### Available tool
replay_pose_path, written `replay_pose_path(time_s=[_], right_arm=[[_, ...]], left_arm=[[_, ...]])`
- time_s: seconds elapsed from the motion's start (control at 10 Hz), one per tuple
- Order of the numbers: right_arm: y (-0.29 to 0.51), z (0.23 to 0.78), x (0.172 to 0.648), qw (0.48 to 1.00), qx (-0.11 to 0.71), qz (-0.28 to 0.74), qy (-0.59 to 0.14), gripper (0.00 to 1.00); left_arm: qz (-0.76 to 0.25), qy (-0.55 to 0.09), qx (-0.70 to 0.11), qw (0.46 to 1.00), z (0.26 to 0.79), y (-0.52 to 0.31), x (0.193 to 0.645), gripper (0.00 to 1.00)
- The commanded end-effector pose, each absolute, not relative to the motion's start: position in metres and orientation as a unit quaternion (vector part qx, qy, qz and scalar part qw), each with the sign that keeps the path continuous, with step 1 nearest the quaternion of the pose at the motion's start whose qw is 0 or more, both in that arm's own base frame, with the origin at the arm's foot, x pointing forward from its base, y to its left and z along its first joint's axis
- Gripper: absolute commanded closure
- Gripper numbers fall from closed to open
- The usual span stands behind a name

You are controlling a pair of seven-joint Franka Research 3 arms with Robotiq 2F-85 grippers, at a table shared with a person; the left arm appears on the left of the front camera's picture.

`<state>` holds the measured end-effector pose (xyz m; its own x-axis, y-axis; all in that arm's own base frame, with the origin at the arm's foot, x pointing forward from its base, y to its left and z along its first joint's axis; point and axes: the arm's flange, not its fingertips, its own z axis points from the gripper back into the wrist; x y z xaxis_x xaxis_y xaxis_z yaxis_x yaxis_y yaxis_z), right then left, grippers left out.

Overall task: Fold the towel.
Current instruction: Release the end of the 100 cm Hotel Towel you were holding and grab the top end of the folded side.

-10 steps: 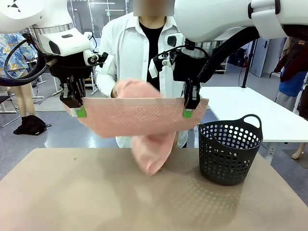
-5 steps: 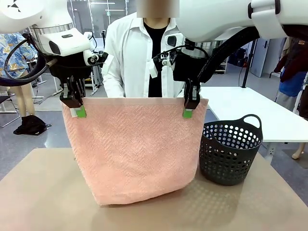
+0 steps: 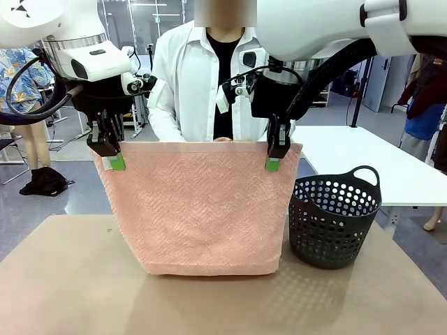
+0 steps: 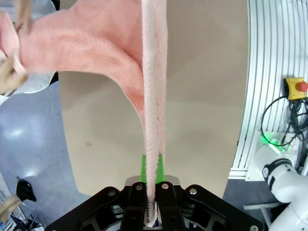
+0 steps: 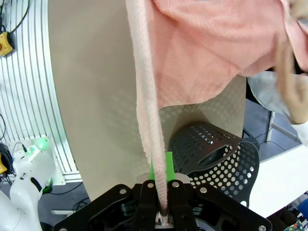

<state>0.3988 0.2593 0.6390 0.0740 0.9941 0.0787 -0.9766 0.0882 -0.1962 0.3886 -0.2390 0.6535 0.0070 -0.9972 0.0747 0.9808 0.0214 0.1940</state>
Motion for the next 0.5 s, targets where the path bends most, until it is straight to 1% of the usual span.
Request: replay_pose_path(time_s=[0.0,0.4], right_arm=[[0.2595,0.6388,0.3986,0.732,-0.048,0.673,-0.095,1.00],[0.2595,0.6388,0.3986,0.732,-0.048,0.673,-0.095,1.00]], left_arm=[[-0.698,-0.095,0.043,0.709,0.6534,-0.2388,0.3887,1.00],[-0.698,-0.095,0.043,0.709,0.6534,-0.2388,0.3887,1.00]])
